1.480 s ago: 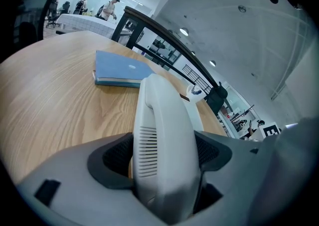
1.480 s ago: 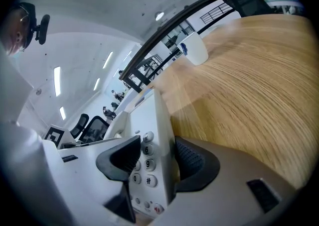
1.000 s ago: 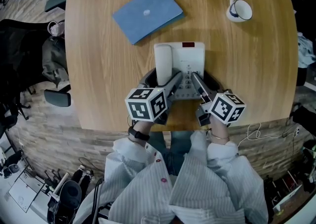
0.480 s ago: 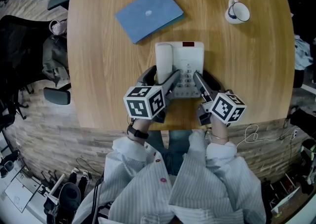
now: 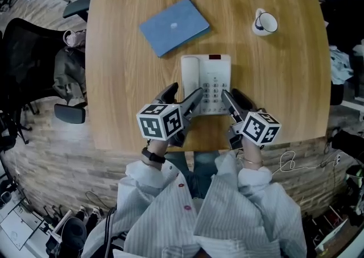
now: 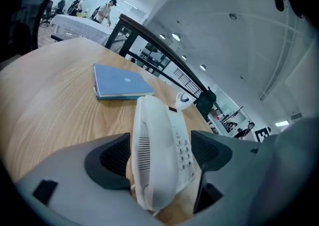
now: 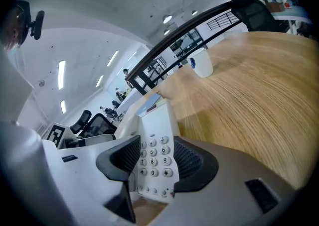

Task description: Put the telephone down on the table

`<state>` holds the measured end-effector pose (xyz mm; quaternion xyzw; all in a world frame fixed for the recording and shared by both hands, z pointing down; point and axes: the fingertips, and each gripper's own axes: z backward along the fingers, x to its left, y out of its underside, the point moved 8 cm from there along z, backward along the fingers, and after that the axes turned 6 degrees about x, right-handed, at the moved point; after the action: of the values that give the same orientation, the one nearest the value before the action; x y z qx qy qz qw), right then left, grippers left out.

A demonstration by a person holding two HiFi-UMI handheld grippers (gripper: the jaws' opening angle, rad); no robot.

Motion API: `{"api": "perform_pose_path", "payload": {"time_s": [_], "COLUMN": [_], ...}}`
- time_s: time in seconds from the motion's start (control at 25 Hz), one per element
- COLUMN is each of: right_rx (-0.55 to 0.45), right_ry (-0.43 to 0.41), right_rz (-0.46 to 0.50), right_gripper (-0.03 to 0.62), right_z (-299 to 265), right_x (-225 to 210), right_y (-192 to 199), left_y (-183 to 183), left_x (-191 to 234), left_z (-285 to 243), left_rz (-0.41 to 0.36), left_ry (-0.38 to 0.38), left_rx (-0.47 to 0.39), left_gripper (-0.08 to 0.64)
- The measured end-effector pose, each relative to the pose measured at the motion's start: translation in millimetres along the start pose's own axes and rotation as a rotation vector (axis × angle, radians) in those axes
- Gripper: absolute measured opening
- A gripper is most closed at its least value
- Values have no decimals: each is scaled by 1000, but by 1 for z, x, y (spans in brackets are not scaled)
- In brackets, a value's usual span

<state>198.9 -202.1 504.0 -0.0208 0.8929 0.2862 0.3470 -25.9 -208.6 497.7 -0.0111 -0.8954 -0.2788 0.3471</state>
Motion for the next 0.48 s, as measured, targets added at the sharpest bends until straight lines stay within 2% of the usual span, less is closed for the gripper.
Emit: {"api": "perform_pose_path", "payload": {"time_s": [0.32,0.48], "right_rx": [-54,-91], "right_ry": [-84,-150], "right_rz": [35,65], "right_gripper": [221,221], "right_z": [20,40], "right_x": [49,78], "right_y": [-9,-9], "left_y": [-24,-35], "left_x": [-29,-51], "left_z": [33,57], "left_rz": [-15,-59], "left_ry": [99,144], "left_rx": [-68,-115], "left_gripper": [377,377]}}
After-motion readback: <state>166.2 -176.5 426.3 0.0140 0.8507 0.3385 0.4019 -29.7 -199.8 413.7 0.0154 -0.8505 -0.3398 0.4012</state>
